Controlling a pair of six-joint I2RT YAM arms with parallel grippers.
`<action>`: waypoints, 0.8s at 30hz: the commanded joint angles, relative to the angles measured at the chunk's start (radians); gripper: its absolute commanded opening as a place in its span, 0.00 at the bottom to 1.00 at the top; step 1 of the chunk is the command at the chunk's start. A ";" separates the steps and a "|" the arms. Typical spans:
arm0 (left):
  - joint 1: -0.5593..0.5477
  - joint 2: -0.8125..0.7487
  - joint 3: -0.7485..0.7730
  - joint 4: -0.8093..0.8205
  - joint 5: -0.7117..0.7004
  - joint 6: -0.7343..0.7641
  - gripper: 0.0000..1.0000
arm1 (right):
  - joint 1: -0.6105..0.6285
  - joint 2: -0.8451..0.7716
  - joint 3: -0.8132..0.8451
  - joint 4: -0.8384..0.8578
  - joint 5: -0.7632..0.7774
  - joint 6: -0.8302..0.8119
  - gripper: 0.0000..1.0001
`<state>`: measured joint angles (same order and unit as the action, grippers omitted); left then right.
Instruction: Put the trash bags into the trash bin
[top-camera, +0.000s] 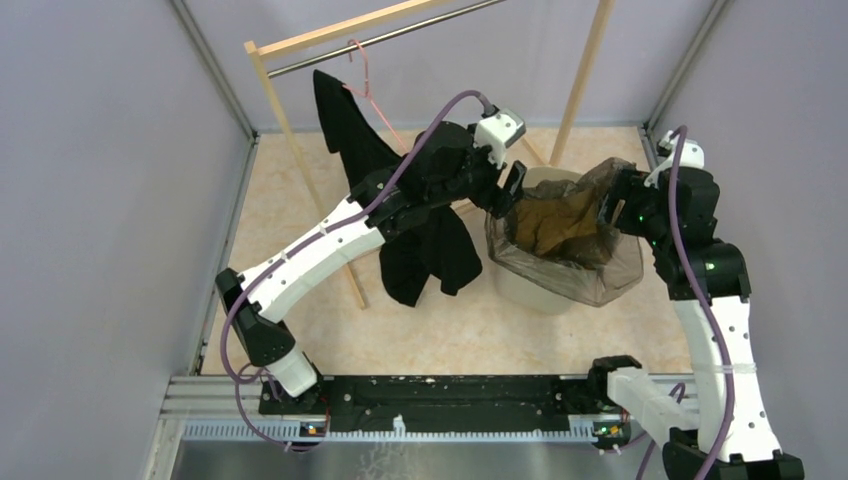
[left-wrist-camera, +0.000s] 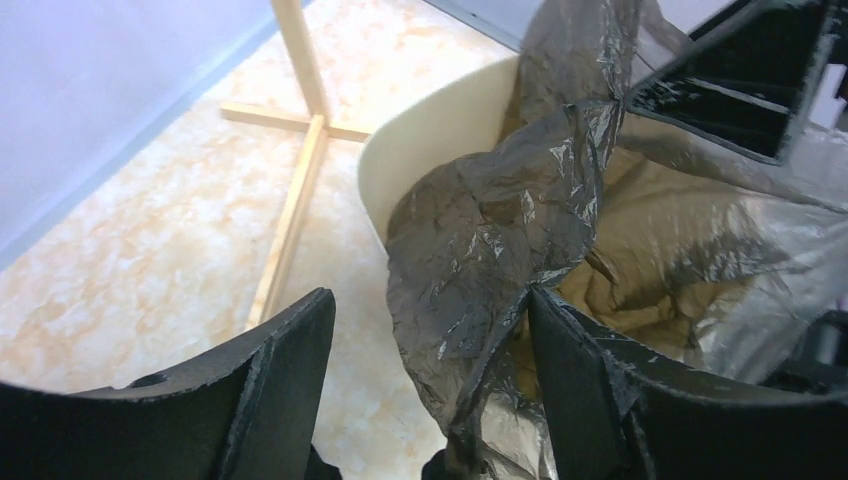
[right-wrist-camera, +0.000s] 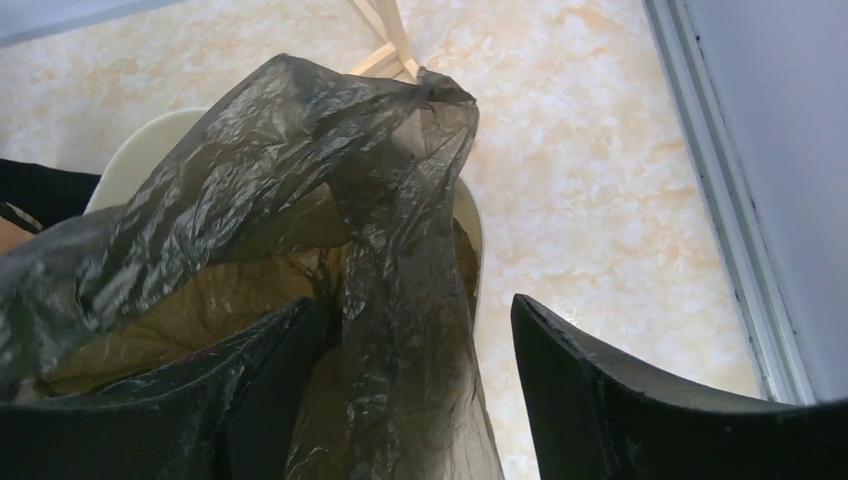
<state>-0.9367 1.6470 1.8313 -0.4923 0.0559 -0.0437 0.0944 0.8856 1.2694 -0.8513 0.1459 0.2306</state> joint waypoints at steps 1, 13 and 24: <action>0.003 -0.010 0.033 0.027 -0.084 -0.012 0.75 | -0.012 -0.036 0.005 0.036 -0.013 0.014 0.70; 0.004 -0.035 -0.029 0.060 -0.098 -0.006 0.49 | -0.012 -0.127 -0.041 -0.051 0.040 0.020 0.58; 0.021 0.003 -0.019 0.102 -0.176 -0.105 0.25 | -0.012 -0.118 -0.121 0.046 0.120 0.009 0.22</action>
<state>-0.9295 1.6466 1.8042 -0.4667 -0.0757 -0.0872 0.0906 0.7532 1.1656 -0.8890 0.1955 0.2451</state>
